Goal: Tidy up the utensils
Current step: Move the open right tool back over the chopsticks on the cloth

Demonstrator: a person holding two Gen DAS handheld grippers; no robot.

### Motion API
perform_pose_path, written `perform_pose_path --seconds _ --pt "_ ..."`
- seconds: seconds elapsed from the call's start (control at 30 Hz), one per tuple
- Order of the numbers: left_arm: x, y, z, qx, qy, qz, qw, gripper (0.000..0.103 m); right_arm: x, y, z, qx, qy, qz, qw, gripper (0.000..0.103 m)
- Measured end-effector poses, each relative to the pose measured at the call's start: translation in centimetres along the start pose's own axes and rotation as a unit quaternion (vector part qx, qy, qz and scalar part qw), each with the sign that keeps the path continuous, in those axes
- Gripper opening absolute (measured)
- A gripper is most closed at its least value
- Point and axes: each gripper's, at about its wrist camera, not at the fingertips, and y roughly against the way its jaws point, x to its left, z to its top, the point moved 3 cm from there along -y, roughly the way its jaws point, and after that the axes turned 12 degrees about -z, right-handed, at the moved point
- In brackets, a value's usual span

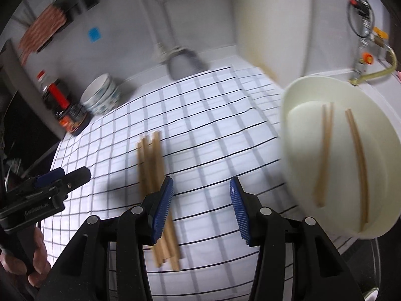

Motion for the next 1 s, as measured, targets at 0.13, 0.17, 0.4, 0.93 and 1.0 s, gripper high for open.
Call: perform_pose_path --seconds 0.13,0.17,0.4,0.93,1.0 --pt "3.0 0.4 -1.1 -0.004 0.016 0.015 0.9998 0.086 2.3 -0.5 -1.2 0.001 0.013 0.005 1.000 0.048" --pt "3.6 0.3 -1.5 -0.004 0.019 0.018 0.9997 0.086 2.8 -0.8 -1.6 0.003 0.015 0.005 1.000 0.048" --pt "6.4 -1.4 -3.7 0.015 0.039 0.029 0.9987 0.086 4.9 -2.8 -3.7 0.020 0.034 0.008 0.999 0.048" --pt "2.7 -5.1 -5.5 0.008 0.063 0.037 0.9973 0.086 2.7 -7.8 -2.7 0.006 0.085 0.005 0.996 0.048" --pt "2.2 -5.3 -5.6 0.006 0.062 0.039 0.9973 0.086 2.8 -8.1 -2.6 0.006 0.094 0.010 0.995 0.048"
